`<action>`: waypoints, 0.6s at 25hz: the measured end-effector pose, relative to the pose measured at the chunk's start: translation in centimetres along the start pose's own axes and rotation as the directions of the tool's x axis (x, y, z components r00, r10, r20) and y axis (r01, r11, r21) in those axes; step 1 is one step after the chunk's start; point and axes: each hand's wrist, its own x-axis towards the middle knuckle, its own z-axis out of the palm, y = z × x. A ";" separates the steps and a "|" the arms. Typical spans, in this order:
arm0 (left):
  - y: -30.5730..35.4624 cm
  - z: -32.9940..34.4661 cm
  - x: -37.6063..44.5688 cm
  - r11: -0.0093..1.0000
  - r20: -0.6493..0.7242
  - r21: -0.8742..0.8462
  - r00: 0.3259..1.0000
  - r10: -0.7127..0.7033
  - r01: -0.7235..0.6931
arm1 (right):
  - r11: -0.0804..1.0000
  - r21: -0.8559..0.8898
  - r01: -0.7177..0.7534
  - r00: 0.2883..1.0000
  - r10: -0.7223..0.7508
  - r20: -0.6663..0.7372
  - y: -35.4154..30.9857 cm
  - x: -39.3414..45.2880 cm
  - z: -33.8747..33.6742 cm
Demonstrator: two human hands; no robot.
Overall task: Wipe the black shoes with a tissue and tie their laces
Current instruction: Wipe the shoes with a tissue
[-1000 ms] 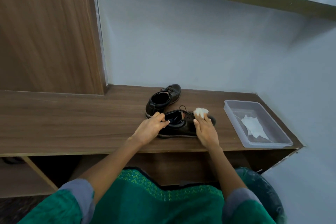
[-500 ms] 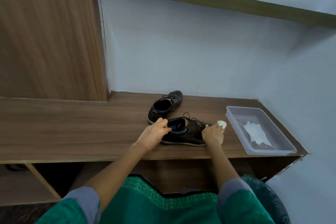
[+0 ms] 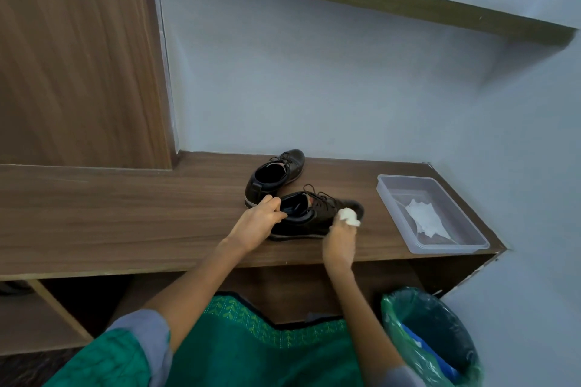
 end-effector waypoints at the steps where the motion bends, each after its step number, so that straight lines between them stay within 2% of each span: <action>1: 0.0 0.0 0.0 1.000 0.003 -0.001 1.000 -0.003 0.003 | 0.995 0.012 0.096 0.995 -0.096 -0.016 -0.3 -0.9 0.2; 2: 0.1 0.0 -0.1 1.000 0.002 -0.002 1.000 -0.005 0.005 | 0.990 0.039 0.137 0.990 -0.136 -0.022 -0.4 -1.2 0.0; 5: 0.1 -0.2 -0.1 1.000 0.001 -0.006 1.000 -0.008 0.008 | 0.980 0.165 0.111 0.994 -0.105 -0.041 0.1 0.2 -2.1; 7: 0.1 -0.1 -0.1 1.000 0.014 0.003 1.000 -0.019 0.019 | 0.972 0.161 0.169 0.985 -0.160 -0.067 0.5 1.2 -3.0; 10: 0.0 -0.3 -0.1 1.000 0.012 0.007 1.000 -0.020 0.019 | 0.955 0.097 0.280 0.960 -0.280 -0.017 1.5 2.3 -2.5; 15: 0.0 -0.6 0.1 1.000 0.030 0.023 0.999 0.012 -0.013 | 0.995 0.037 0.093 0.996 -0.093 0.007 4.3 6.1 -2.7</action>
